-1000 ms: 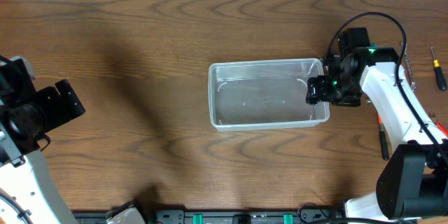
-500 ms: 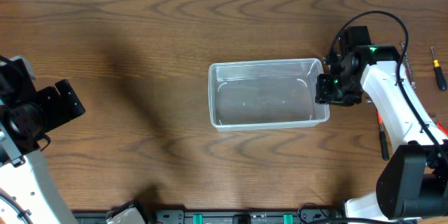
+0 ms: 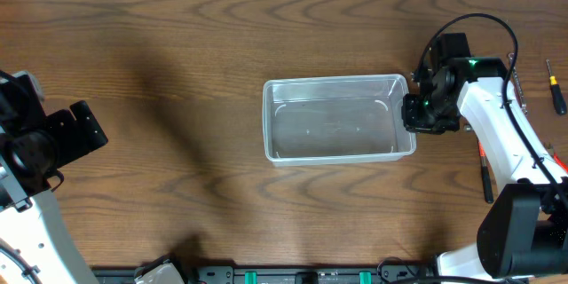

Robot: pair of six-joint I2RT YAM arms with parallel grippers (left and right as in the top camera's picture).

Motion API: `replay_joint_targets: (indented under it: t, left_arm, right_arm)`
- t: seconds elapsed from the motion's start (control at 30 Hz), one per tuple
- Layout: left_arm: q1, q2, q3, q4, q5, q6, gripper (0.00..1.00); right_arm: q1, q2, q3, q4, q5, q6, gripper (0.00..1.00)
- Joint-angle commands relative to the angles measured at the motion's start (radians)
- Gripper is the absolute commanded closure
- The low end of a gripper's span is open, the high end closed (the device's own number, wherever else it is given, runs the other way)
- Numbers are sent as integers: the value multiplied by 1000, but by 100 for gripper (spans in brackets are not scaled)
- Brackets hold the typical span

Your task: Pack container

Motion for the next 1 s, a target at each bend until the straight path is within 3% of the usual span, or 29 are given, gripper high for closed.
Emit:
replay_joint_targets:
  t: [0.0,0.5,0.97]
  left_arm:
    - [5,4,11,0,10,-13,2]
    - [5,4,11,0,10,-12,2]
    - [5,4,11,0,10,-12,2]
  right_arm:
    - [8,-19,21,-3,10,-22,82]
    - [8,-19,21,-10,10,23,93]
    - [8,-19,21,-13,10,21,93]
